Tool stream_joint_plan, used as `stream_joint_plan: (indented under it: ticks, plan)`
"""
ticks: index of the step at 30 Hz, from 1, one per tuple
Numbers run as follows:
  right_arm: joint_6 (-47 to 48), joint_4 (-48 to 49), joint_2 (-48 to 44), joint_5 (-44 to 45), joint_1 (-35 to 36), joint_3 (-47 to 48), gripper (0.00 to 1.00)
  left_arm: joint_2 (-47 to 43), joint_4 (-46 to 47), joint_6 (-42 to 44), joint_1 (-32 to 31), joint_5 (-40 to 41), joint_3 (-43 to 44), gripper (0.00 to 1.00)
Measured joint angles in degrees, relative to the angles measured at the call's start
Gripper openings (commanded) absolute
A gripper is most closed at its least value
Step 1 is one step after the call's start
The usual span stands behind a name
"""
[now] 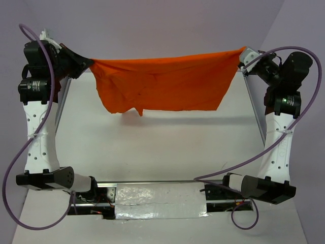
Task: Fold and stack the t-shirts
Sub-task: Flatten out the tshirt
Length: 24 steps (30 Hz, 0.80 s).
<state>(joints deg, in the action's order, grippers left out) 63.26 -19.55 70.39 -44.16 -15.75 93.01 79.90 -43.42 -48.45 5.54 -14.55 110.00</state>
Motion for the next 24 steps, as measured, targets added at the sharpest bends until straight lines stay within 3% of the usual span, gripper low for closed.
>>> stream_joint_plan:
  ticks: [15, 24]
  plan:
    - [-7.32, 8.57, -1.22, -0.68, -2.16, -1.03, 0.0, -4.5, 5.33, -4.55, 1.16, -5.79, -4.39, 0.0]
    - [-10.54, 8.28, -3.65, -4.02, -5.33, 2.4, 0.0, -13.7, 4.31, -8.5, 1.2, -8.22, -5.84, 0.0]
